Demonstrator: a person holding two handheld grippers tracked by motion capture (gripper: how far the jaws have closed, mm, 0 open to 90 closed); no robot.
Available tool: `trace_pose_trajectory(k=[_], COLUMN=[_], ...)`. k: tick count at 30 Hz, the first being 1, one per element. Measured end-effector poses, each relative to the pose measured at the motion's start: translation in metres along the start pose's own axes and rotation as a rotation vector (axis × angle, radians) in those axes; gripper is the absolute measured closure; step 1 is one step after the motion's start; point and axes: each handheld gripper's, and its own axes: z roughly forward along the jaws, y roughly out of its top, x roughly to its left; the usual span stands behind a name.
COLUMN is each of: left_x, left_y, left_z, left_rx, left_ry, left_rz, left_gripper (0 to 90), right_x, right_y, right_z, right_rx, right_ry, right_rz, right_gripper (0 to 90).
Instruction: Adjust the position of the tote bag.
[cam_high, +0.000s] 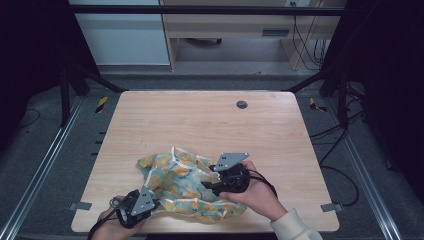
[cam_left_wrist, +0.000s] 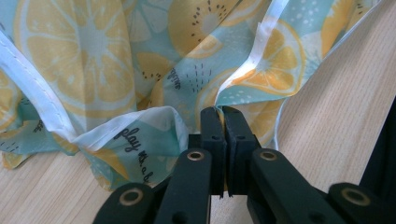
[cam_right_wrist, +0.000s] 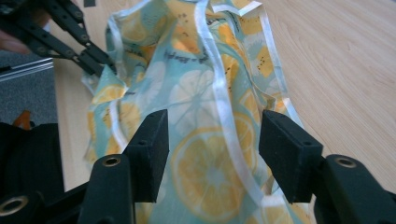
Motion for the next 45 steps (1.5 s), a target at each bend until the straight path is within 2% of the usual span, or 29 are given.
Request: trace_pose_trajectory(k=[4,7,10,13,15,23,30,41,43,45], left_x=[0.0,0.0,0.0,0.0,0.0,0.002,0.001,-0.002,-0.002,-0.002], left_y=[0.0,0.0,0.0,0.001,0.001,-0.001,0.0,0.0,0.001,0.002], left_z=[0.0,0.0,0.0,0.0,-0.001,0.001,-0.002,-0.003,-0.005,-0.008], left_rx=[-0.002,-0.003,-0.003,-0.004,-0.006,-0.009,-0.02,-0.006,-0.008,-0.033], left_ry=[0.0,0.001,0.003,0.003,0.004,0.014,0.021,0.035,0.046,0.073], left_rz=[-0.001,-0.002,-0.005,-0.004,-0.006,-0.019,-0.015,0.0,0.011,0.008], left_gripper=[88.1,88.1,88.1,88.2,88.2,88.9,89.2,89.9,87.9,80.0], right_x=[-0.003,0.004,0.01,0.012,0.012,0.008,0.001,-0.013,-0.015,-0.015], right_y=[-0.001,-0.005,-0.007,-0.006,-0.004,0.015,0.036,0.06,0.064,0.065], right_z=[0.014,0.015,0.011,0.008,0.005,-0.009,-0.017,-0.037,-0.041,-0.042], right_rx=[0.034,0.052,0.051,0.06,0.055,0.012,-0.016,-0.088,-0.1,-0.104], right_ry=[0.026,0.042,0.056,0.047,0.046,0.012,-0.02,-0.071,-0.075,-0.072], right_rz=[0.015,0.004,-0.019,-0.036,-0.043,-0.057,-0.075,-0.065,-0.063,-0.061], right_gripper=[41.7,46.4,64.8,83.1,89.0,88.2,90.0,90.0,90.0,90.0])
